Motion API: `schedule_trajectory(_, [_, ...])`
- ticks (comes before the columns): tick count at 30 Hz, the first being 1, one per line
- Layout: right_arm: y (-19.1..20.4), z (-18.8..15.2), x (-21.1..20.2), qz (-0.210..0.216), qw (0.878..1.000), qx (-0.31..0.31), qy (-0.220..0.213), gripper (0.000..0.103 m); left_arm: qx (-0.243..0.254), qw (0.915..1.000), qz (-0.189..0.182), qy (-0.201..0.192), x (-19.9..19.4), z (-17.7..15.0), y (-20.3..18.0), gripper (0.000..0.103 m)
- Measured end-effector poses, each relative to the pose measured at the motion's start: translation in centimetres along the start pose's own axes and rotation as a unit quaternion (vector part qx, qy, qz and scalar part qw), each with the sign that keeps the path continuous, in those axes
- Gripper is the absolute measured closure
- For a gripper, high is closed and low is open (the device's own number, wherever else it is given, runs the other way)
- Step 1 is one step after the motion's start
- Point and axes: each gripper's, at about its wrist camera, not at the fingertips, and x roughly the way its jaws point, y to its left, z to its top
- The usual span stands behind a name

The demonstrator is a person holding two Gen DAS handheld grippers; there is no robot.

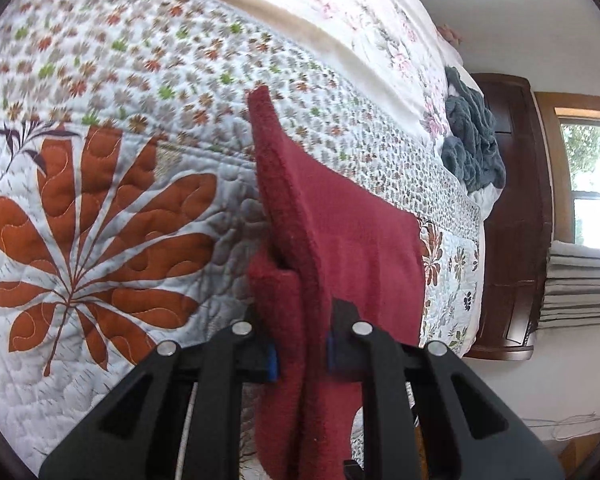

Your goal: Fold small clothes

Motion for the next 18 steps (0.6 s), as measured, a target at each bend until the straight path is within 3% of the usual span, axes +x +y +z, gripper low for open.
schedule_trajectory(18, [-6.0, 0.3, -3.8, 0.007, 0.995, 0.100, -0.024, 0.087, 0.049, 0.9981, 0.036, -0.012, -1.1, -0.2, -9.4, 0.089])
